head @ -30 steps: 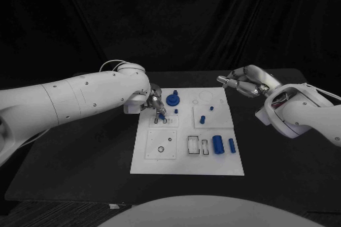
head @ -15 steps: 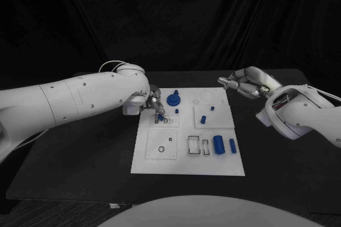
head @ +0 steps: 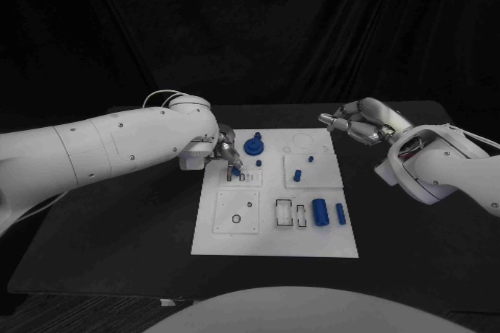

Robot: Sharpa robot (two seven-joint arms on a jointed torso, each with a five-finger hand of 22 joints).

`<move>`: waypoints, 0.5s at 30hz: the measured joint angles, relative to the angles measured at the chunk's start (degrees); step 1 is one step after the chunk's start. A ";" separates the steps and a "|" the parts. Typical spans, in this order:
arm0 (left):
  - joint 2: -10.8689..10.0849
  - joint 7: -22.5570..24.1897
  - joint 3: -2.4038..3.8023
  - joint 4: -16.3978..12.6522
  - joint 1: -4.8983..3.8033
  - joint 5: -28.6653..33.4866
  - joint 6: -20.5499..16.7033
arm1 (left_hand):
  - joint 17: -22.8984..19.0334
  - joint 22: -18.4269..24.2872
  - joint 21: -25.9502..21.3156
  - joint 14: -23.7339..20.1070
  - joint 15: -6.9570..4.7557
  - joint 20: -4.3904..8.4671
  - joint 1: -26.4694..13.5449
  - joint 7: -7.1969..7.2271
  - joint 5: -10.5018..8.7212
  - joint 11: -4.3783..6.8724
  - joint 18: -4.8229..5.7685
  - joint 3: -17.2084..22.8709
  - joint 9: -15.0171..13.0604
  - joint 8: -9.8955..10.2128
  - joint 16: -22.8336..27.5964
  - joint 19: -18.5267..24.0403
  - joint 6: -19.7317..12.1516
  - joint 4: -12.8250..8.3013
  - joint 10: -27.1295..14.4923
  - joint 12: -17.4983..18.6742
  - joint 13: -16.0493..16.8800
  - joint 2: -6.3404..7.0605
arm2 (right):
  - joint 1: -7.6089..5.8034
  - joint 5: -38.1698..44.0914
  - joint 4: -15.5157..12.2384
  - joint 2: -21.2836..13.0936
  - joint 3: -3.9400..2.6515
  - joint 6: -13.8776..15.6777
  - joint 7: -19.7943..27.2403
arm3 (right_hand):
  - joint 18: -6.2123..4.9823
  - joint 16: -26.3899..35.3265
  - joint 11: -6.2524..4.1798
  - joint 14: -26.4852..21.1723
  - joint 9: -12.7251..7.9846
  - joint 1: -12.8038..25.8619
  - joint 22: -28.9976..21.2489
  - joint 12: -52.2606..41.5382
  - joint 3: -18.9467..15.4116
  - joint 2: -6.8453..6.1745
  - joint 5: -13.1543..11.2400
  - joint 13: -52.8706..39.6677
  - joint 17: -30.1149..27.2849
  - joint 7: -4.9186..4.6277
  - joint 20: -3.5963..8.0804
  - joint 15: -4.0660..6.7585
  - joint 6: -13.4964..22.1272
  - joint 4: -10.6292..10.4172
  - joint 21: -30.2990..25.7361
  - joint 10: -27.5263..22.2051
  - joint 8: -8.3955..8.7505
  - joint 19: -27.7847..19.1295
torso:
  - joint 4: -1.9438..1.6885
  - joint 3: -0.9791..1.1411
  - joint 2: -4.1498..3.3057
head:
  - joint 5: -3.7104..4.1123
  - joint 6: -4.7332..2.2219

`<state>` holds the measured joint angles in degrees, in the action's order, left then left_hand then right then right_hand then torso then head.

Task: Assemble the parts on the task board

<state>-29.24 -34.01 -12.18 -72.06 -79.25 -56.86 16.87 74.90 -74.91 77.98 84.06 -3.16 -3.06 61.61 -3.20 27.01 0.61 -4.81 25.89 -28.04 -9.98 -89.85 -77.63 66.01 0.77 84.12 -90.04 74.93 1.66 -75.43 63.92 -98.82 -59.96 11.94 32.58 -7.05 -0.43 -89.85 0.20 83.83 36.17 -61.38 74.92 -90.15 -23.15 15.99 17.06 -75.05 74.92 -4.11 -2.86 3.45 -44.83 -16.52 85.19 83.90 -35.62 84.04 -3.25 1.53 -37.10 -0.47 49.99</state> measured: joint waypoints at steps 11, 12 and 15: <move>0.27 -1.06 0.00 0.22 0.00 5.65 -0.22 | 0.00 0.00 -0.36 0.00 0.00 0.00 -0.20 0.19 -0.40 0.12 0.00 0.47 -0.14 0.00 0.00 0.00 -0.23 0.00 -0.13 0.00 0.00 -0.39 | 0.07 -0.02 0.00 -0.05 0.00 0.00 -0.03 | 0.00 0.00 0.00 0.00 0.00 0.01 0.00 0.00 0.00 -0.01 0.00 -0.01 0.00 0.00 0.00 0.00 0.00 0.00 -0.21 0.00 0.00 0.00 | 0.01 -0.01 -0.03 | -0.11 0.00; 0.27 -1.20 0.00 0.23 0.00 6.10 -0.18 | 0.00 0.00 -0.36 0.00 0.00 0.00 -0.16 0.18 -0.40 0.12 0.00 0.47 -0.14 0.00 0.00 0.00 -0.23 0.00 -0.13 0.00 0.00 -0.43 | 0.08 -0.02 0.00 -0.06 0.00 0.00 -0.03 | 0.00 0.00 0.00 0.00 0.00 0.01 -0.01 0.00 0.00 -0.01 0.00 -0.01 0.00 0.00 0.00 0.00 0.00 0.00 -0.21 0.00 0.00 0.00 | 0.01 -0.01 -0.04 | -0.11 0.00; 0.24 -1.66 -0.01 0.24 0.00 7.30 0.00 | 0.00 0.01 -0.36 0.00 0.00 0.00 -0.13 0.12 -0.45 0.12 0.00 0.47 -0.14 0.00 0.00 0.00 -0.30 0.00 -0.13 0.00 0.00 -0.46 | 0.09 -0.03 0.00 -0.06 0.00 0.00 -0.04 | 0.00 0.00 0.00 0.00 0.00 0.01 -0.01 0.00 0.00 -0.01 0.00 -0.02 0.00 0.00 0.00 0.00 0.00 0.00 -0.21 0.00 0.00 0.00 | 0.01 -0.01 -0.04 | -0.06 0.00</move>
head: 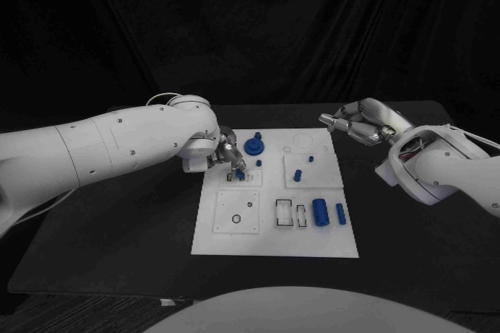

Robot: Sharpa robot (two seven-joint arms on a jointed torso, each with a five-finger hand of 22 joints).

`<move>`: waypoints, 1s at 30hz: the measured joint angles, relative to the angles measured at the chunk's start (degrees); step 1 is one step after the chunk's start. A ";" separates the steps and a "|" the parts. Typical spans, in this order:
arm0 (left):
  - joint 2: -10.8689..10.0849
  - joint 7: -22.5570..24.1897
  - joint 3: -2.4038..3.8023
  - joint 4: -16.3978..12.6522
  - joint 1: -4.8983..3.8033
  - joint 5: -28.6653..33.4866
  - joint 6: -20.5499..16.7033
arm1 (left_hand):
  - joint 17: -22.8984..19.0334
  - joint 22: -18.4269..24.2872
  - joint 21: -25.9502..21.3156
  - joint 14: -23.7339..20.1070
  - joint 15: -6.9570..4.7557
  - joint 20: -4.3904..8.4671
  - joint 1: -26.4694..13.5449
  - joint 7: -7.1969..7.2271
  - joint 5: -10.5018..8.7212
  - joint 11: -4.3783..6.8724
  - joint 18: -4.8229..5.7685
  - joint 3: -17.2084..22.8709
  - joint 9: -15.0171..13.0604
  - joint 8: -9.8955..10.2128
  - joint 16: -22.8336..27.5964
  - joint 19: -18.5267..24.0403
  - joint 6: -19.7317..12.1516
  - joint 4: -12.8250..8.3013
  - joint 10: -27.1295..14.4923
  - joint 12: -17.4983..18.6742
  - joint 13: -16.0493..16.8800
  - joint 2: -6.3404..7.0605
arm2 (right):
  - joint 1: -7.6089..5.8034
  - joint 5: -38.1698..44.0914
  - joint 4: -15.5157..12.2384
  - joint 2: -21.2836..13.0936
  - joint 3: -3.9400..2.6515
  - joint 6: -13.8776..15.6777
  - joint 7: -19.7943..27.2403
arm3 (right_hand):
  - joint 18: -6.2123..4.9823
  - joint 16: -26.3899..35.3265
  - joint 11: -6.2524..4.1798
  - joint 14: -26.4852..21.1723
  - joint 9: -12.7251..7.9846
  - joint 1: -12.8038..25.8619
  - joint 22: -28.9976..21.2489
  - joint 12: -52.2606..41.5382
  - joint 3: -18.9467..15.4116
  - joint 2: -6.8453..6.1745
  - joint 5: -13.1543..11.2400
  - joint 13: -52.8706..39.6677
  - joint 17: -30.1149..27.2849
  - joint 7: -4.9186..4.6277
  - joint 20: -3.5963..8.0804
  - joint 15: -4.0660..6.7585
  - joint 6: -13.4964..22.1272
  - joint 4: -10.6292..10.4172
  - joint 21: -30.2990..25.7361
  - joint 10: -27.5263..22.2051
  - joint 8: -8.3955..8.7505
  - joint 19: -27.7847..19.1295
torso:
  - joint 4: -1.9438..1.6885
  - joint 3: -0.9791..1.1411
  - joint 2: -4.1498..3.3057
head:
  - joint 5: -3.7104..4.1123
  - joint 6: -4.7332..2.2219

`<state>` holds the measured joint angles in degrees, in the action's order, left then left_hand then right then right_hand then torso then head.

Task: Assemble the parts on the task board

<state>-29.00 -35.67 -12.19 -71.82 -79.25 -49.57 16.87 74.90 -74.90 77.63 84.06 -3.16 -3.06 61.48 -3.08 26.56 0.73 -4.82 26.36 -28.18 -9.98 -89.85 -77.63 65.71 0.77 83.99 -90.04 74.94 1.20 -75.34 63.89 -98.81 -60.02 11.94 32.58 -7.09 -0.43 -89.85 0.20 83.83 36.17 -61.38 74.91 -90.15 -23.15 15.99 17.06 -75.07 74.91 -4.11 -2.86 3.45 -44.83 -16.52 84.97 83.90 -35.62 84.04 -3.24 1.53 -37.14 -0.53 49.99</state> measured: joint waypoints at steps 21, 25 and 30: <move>-0.38 -1.51 -0.01 -0.16 0.00 2.63 0.26 | 0.00 -0.03 0.00 0.00 0.00 0.00 0.16 -0.13 -0.13 -0.06 0.00 0.16 -0.07 0.00 0.00 0.00 -0.12 0.16 0.05 0.00 0.00 -0.15 | 0.08 -0.02 0.29 0.09 0.00 -0.04 -0.03 | 0.00 0.00 -0.15 0.00 0.00 0.01 -0.01 0.00 0.00 -0.01 0.00 -0.01 0.00 0.00 0.00 0.00 0.00 0.00 0.00 0.15 0.00 0.00 | 0.01 -0.01 0.00 | -0.23 0.00; -0.60 -1.49 -0.01 -0.40 0.00 2.15 -0.11 | 0.00 -0.05 0.00 0.00 0.00 0.00 0.16 -0.14 -0.10 -0.09 0.00 0.16 -0.06 0.00 0.00 0.00 -0.14 0.16 0.08 0.00 0.00 -0.16 | 0.08 -0.02 0.30 0.05 0.00 -0.04 -0.03 | 0.00 0.00 -0.15 0.00 0.00 0.01 -0.01 0.00 0.00 -0.01 0.00 0.02 0.00 0.00 0.00 0.00 0.00 0.00 0.00 0.15 0.00 0.00 | 0.01 -0.02 0.01 | -0.22 0.00; -0.75 -1.38 -0.01 -0.70 0.01 0.80 -0.74 | 0.00 -0.04 0.00 0.00 0.00 0.00 0.22 -0.22 -0.10 -0.13 0.00 0.16 -0.06 0.01 0.00 0.00 -0.21 0.15 0.12 0.00 0.00 -0.22 | 0.09 -0.02 0.31 0.04 0.00 -0.04 -0.03 | 0.00 0.00 -0.15 0.00 -0.01 0.01 0.04 0.00 0.00 -0.01 0.00 0.02 -0.01 0.00 0.00 0.00 0.00 0.00 0.00 0.15 0.00 0.00 | 0.01 -0.02 0.01 | -0.24 0.00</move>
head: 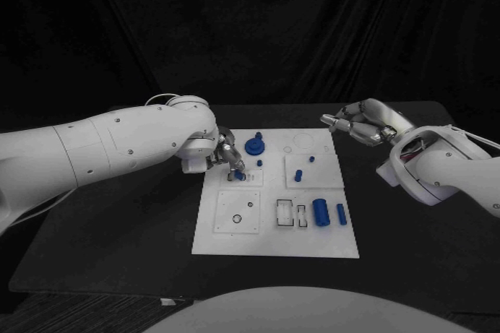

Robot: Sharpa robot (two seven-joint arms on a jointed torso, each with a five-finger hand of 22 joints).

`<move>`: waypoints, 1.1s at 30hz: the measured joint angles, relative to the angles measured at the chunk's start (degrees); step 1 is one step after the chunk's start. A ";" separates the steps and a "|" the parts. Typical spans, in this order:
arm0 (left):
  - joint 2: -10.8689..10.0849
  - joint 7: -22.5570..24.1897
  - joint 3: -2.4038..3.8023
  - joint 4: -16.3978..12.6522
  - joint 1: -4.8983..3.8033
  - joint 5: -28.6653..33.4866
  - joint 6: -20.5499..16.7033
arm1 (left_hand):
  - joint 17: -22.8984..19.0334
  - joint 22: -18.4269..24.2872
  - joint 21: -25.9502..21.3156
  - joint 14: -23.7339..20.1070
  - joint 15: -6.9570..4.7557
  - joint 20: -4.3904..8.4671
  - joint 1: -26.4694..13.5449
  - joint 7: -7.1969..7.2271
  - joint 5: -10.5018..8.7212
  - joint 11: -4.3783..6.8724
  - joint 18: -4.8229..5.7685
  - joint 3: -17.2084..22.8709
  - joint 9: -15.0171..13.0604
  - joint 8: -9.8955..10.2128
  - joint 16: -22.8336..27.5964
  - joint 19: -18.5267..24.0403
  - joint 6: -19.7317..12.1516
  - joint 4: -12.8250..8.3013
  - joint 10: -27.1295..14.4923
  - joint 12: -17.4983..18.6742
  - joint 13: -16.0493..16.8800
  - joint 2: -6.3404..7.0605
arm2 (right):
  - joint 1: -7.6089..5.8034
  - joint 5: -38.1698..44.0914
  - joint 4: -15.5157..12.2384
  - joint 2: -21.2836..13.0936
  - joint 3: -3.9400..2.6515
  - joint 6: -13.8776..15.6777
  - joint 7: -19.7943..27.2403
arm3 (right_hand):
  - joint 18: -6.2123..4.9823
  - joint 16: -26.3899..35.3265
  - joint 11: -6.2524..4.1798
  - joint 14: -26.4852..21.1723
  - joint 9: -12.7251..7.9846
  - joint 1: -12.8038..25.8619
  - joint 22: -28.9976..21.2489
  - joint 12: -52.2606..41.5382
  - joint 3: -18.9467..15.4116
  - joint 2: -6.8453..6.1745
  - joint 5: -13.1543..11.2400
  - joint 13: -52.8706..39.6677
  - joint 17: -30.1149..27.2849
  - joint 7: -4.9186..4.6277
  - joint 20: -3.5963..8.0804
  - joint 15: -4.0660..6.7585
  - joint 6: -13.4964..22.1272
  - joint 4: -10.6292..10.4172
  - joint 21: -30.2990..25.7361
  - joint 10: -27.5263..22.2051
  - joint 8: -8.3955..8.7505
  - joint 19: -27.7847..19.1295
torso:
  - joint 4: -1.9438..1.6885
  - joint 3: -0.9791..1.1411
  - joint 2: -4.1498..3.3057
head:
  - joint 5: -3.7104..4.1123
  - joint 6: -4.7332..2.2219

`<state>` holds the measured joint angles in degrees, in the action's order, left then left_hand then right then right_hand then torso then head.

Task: Assemble the parts on the task board

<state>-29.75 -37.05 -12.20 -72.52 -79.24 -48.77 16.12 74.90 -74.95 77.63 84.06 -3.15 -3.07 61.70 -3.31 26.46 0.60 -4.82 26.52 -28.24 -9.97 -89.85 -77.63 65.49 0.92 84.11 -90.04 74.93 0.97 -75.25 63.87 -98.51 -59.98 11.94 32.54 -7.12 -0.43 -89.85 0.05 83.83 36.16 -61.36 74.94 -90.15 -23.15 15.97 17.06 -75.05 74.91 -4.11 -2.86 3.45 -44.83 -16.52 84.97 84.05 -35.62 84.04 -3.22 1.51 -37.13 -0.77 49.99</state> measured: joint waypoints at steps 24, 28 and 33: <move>0.71 0.63 -0.01 0.52 0.72 -2.76 -1.45 | 0.00 0.02 0.00 0.00 0.00 0.00 -0.24 -0.19 -0.01 0.08 0.00 0.14 -0.06 0.00 0.00 0.00 -0.16 -0.15 -0.08 0.00 0.00 -0.24 | 0.27 -0.01 0.19 0.09 0.00 -0.06 -0.02 | 0.00 0.00 0.03 0.00 0.00 0.00 -0.01 0.00 0.00 0.00 0.00 -0.04 0.00 0.00 0.00 0.00 0.00 0.00 0.00 -0.03 0.00 0.00 | -0.01 -0.02 -0.05 | -0.09 0.00; 0.89 0.78 -0.01 0.65 0.91 -2.83 -1.48 | 0.00 0.02 0.00 0.00 0.00 0.00 -0.24 -0.18 -0.02 0.08 0.00 0.25 -0.12 0.00 0.00 0.00 -0.15 -0.05 -0.07 0.00 0.00 -0.24 | 0.28 -0.01 0.21 0.08 0.00 -0.08 -0.02 | 0.00 0.00 0.03 0.00 0.00 0.00 -0.01 0.00 0.00 0.00 0.00 -0.05 0.00 0.00 0.00 0.00 0.00 0.00 0.00 -0.04 0.00 0.00 | -0.01 -0.02 -0.05 | -0.03 0.00; 1.16 1.00 0.00 0.80 1.12 -2.88 -1.50 | 0.00 0.02 0.00 0.00 0.00 0.00 -0.24 -0.18 -0.06 0.07 0.01 0.31 -0.15 0.00 0.00 0.00 -0.15 0.00 -0.07 0.00 0.00 -0.23 | 0.28 -0.01 0.23 0.08 0.00 -0.09 -0.02 | 0.00 0.00 0.04 0.00 0.00 0.00 -0.02 0.00 0.00 0.00 0.24 -0.02 0.00 0.00 0.00 0.00 0.00 0.00 0.00 -0.04 0.00 0.00 | -0.01 -0.01 -0.02 | -0.03 0.00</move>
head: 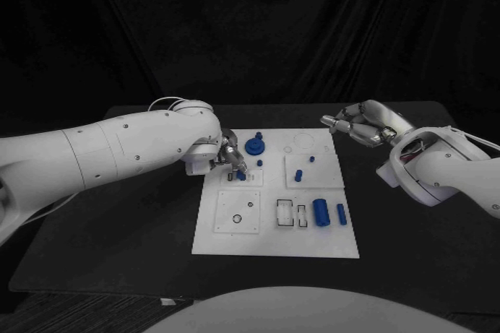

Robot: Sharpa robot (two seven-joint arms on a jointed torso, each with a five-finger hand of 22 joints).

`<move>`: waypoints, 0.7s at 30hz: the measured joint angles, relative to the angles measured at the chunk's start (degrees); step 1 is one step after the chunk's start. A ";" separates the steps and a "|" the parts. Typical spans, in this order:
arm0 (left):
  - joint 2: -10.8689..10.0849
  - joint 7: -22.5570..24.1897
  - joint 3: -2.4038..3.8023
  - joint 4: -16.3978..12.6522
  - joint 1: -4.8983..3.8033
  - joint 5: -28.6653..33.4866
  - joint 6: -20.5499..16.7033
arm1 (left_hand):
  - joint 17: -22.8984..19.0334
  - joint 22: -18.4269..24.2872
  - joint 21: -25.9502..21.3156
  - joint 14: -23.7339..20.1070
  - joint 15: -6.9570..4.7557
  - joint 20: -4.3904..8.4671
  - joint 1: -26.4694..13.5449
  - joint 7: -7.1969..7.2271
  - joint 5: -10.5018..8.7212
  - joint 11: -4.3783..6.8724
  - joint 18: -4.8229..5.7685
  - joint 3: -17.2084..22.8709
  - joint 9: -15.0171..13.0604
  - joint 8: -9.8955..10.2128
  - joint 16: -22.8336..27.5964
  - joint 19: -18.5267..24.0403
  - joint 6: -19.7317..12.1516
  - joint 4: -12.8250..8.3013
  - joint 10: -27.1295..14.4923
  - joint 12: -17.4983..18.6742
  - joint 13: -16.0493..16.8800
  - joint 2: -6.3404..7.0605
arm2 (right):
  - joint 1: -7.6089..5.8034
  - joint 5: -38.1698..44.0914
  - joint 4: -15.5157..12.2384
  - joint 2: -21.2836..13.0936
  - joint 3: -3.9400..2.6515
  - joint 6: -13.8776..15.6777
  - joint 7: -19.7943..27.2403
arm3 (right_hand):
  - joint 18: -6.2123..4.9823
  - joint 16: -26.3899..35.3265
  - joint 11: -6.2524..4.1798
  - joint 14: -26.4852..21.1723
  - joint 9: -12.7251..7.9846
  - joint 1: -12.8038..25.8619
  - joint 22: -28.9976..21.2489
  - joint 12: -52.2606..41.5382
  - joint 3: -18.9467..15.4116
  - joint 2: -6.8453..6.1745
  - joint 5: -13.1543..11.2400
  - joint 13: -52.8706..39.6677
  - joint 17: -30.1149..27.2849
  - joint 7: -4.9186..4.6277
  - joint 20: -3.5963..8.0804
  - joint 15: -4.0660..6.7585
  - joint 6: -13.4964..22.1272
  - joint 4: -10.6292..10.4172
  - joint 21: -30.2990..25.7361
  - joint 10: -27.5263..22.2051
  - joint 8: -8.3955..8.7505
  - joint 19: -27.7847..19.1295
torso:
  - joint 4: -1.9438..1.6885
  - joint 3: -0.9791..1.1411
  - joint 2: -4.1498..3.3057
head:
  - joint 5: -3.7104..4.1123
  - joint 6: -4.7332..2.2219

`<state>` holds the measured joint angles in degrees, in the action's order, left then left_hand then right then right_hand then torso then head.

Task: Assemble the parts on the task board

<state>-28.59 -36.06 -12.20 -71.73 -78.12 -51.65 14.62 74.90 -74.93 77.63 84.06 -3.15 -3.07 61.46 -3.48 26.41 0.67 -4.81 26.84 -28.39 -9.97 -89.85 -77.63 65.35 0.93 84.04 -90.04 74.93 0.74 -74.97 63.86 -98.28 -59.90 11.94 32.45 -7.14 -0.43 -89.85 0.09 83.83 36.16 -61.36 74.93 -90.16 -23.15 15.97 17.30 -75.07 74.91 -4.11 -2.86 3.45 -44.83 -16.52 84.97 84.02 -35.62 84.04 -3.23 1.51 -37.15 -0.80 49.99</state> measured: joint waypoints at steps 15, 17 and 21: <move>-0.07 0.43 0.00 0.25 0.19 -0.04 -0.23 | 0.00 0.01 -0.23 0.00 0.00 0.00 -0.09 0.00 0.19 -0.08 0.00 0.08 0.02 0.01 0.00 0.00 0.02 -0.08 0.08 0.00 0.00 0.10 | 0.01 0.00 0.10 0.01 0.00 -0.02 0.00 | 0.00 0.00 0.00 0.00 0.00 0.00 -0.01 0.00 0.00 0.00 0.00 0.02 0.00 0.00 0.00 0.00 0.00 0.00 0.00 0.00 0.00 0.00 | 0.01 0.01 0.00 | -0.12 0.00; -0.08 0.45 0.00 0.23 0.20 -0.04 -0.28 | 0.00 0.01 -0.23 0.00 0.00 0.00 -0.16 0.02 0.19 -0.09 0.00 0.08 0.02 0.01 0.00 0.00 0.00 -0.08 0.09 0.00 0.00 0.16 | 0.02 0.00 0.12 0.02 0.00 -0.02 0.00 | 0.00 0.00 0.00 0.00 0.00 0.00 -0.01 0.00 0.00 0.00 0.00 0.02 0.00 0.00 0.00 0.00 0.00 0.00 0.00 -0.01 0.00 0.00 | 0.00 0.01 0.01 | -0.14 0.00; -0.08 0.47 0.00 0.20 0.21 -0.04 -0.30 | 0.05 0.01 -0.41 0.00 0.00 0.00 -0.16 0.25 -0.17 -0.09 0.00 0.08 -0.11 0.01 0.00 0.00 -0.22 -0.08 0.09 0.00 0.00 0.16 | 0.03 0.00 0.14 0.04 0.00 -0.02 0.00 | 0.00 0.00 0.01 0.00 0.00 0.00 -0.01 0.00 0.00 0.00 -0.01 0.02 0.00 0.00 0.00 0.00 0.00 0.00 0.00 -0.01 0.00 0.00 | -0.01 0.00 0.01 | -0.14 0.00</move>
<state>-28.67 -35.59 -12.20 -71.52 -77.91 -51.69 14.32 74.95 -74.92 77.21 84.06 -3.15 -3.07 61.30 -3.23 26.24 0.58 -4.81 26.91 -28.50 -9.96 -89.85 -77.63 65.13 0.85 84.13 -90.04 74.93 0.90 -74.94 63.85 -98.14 -59.86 11.94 32.42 -7.14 -0.43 -89.85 0.09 83.83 36.16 -61.36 74.92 -90.16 -23.15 15.97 17.29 -75.06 74.91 -4.11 -2.86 3.45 -44.83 -16.52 84.98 84.01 -35.62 84.04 -3.24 1.51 -37.14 -0.94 49.99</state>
